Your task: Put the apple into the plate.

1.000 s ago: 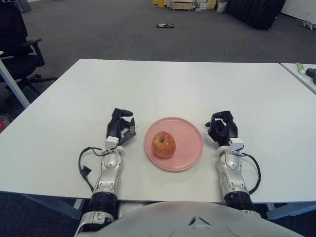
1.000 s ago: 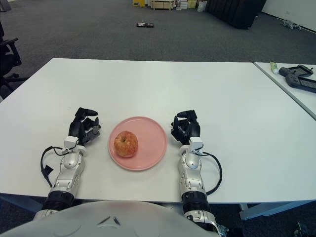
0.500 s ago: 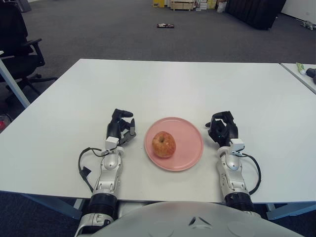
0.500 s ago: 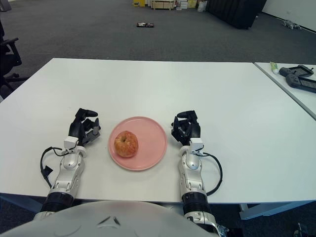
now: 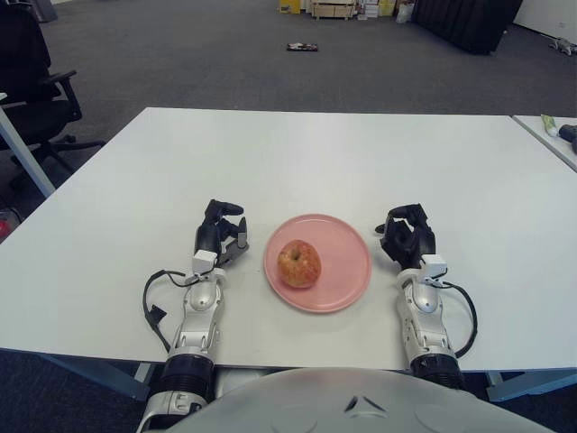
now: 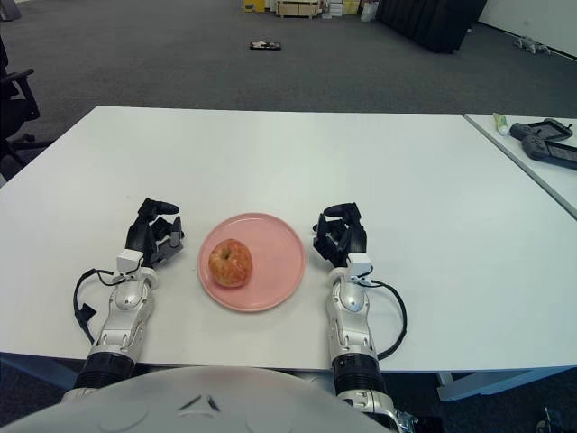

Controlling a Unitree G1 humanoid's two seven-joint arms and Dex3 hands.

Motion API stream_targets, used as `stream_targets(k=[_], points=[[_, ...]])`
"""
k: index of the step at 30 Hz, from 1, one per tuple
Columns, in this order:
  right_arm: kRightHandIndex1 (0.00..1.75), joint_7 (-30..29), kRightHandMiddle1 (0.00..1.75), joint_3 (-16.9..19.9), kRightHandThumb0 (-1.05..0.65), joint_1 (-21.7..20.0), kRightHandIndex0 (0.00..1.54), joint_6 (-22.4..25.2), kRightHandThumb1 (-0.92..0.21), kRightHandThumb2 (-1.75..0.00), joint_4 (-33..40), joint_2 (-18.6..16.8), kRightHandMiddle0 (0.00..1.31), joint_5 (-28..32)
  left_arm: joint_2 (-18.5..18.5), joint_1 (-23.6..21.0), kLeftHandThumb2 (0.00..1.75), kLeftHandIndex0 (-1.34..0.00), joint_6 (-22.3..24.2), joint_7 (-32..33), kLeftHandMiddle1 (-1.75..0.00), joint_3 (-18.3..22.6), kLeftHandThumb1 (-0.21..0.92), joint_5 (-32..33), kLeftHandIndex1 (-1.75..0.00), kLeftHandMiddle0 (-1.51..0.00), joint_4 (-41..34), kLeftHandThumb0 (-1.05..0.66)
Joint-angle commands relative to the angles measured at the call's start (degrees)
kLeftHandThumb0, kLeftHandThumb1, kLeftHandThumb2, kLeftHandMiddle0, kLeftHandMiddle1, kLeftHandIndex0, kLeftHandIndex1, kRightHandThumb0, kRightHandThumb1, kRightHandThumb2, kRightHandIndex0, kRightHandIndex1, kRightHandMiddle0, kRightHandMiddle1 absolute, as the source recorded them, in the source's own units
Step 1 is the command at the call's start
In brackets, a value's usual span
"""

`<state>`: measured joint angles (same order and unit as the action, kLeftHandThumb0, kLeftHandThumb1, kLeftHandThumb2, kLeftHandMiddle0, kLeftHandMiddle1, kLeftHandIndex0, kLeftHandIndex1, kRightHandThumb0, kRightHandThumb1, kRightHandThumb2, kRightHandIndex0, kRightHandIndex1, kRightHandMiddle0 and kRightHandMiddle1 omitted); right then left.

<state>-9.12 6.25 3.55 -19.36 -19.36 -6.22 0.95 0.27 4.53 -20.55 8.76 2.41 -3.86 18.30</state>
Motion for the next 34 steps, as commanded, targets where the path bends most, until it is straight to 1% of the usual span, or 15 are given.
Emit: stream_targets(k=[1,10,24,34], points=[[1.47,-0.57,1.75,0.23,-0.38,1.2,0.51,2.84,-0.71,-0.82,-0.83,-0.3,0.32,0.3,-0.02,0.43,0.9,-0.36,1.54,-0.22,-1.74,-0.01,0.65,-0.19,-1.75,-0.65,-0.01,-0.39],[1.49,-0.75,1.75,0.11,-0.38,1.52,0.49,4.14,-0.71,-0.82,0.42,-0.4,0.32,0.16,-0.13,0.48,0.9,-0.36,2.16,-0.39,-1.74,0.01,0.65,0.04,-1.75,-0.65,-0.36,-0.39],[1.52,0.18,1.75,0.0,-0.37,1.29,0.51,2.83,-0.73,-0.79,-0.4,-0.04,0.31,0.38,-0.28,0.6,0.88,-0.35,3.14,-0.4,-1.72,0.1,0.67,0.35,-1.75,-0.61,-0.85,-0.39],[1.5,0.75,1.75,0.05,-0.38,1.35,0.53,2.84,-0.71,-0.81,-0.41,-0.06,0.32,0.48,-0.36,0.54,0.87,-0.34,4.8,-1.32,-1.74,0.3,0.67,1.66,-1.75,-0.58,-1.37,-0.38]])
